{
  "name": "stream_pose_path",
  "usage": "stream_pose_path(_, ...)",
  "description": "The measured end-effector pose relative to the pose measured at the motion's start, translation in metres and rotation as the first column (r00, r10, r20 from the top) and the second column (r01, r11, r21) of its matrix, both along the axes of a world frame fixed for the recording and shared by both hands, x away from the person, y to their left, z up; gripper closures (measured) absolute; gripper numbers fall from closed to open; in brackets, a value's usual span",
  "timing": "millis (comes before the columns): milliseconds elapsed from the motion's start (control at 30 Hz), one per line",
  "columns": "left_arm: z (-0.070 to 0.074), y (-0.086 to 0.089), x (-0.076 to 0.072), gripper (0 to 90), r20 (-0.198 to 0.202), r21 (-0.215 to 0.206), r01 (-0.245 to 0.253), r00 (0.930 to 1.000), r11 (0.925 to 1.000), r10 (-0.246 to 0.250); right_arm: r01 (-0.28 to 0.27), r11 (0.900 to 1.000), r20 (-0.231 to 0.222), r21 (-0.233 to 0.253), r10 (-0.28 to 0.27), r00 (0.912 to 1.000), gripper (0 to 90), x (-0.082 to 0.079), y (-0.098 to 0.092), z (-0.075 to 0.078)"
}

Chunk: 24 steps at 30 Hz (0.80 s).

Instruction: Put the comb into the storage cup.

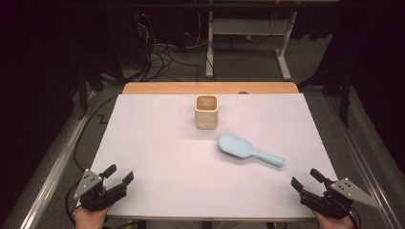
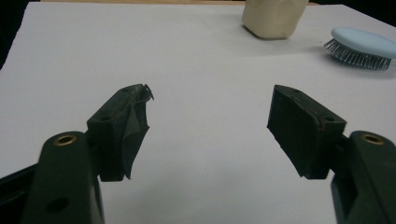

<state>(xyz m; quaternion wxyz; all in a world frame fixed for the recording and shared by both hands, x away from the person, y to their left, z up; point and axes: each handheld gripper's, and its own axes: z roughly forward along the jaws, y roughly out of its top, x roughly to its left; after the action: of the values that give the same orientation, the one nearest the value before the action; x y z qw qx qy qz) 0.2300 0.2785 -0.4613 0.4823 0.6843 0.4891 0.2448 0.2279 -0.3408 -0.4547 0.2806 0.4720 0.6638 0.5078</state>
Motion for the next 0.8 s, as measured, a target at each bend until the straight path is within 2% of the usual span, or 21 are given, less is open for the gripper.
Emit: stream_pose_path(800,-0.0001,-0.0003,0.0003,29.2,-0.003,0.003,0.001,1.0,1.0,-0.001,0.008,1.0,0.004,0.006,-0.008,1.0,21.1,-0.0019,-0.0004,0.0009)
